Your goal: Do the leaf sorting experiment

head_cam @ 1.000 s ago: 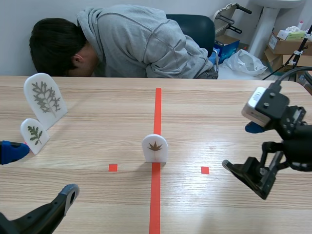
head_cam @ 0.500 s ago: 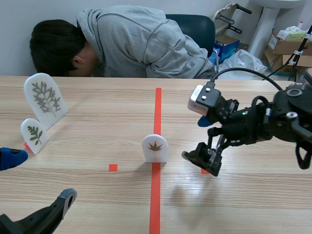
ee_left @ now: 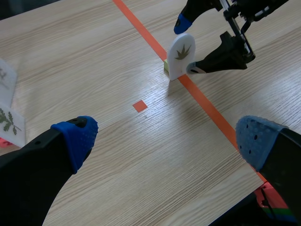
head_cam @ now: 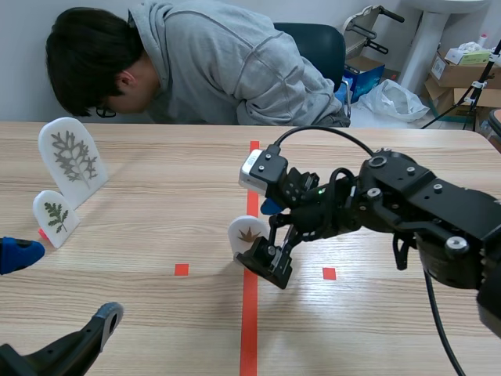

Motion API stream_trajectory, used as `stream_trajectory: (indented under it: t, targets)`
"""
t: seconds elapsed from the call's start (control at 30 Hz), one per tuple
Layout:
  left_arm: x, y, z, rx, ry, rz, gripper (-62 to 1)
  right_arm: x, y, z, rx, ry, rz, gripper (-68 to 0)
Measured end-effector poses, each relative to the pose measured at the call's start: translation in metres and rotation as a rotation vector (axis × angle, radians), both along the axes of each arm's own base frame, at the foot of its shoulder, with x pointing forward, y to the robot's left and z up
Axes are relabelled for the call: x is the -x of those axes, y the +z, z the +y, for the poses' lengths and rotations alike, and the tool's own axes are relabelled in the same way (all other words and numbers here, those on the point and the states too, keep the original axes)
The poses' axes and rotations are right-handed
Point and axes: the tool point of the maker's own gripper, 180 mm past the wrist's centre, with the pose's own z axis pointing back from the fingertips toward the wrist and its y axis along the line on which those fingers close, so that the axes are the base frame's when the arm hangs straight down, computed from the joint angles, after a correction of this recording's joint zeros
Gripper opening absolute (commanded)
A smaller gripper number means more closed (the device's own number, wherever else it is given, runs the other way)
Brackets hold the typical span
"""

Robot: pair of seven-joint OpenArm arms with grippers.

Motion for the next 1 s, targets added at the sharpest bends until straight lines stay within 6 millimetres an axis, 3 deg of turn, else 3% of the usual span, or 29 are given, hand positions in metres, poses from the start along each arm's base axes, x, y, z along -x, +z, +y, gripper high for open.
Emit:
stream_trajectory:
  t: [0.2,0.37,0.57,0.77,1.0]
  targets:
    - [0.000,0.000,0.000,0.000,0.000,0.000,1.4,0.002,0.003,0.016,-0.071,0.002,0.002,-11.4]
    - [0.000,0.000,0.000,0.000,0.000,0.000,1.4,0.001,-0.002,0.013,-0.069,-0.015,0.010,-27.5]
    - [0.000,0.000,0.000,0.000,0.000,0.000,1.4,0.001,-0.002,0.012,-0.068,-0.020,0.010,-31.7]
    - [0.000,0.000,0.000,0.000,0.000,0.000,1.4,0.000,-0.003,0.011,-0.066,-0.029,0.006,-50.1]
    - [0.000,0.000,0.000,0.000,0.000,0.000,1.4,0.002,-0.004,0.011,-0.066,-0.029,0.011,-62.9]
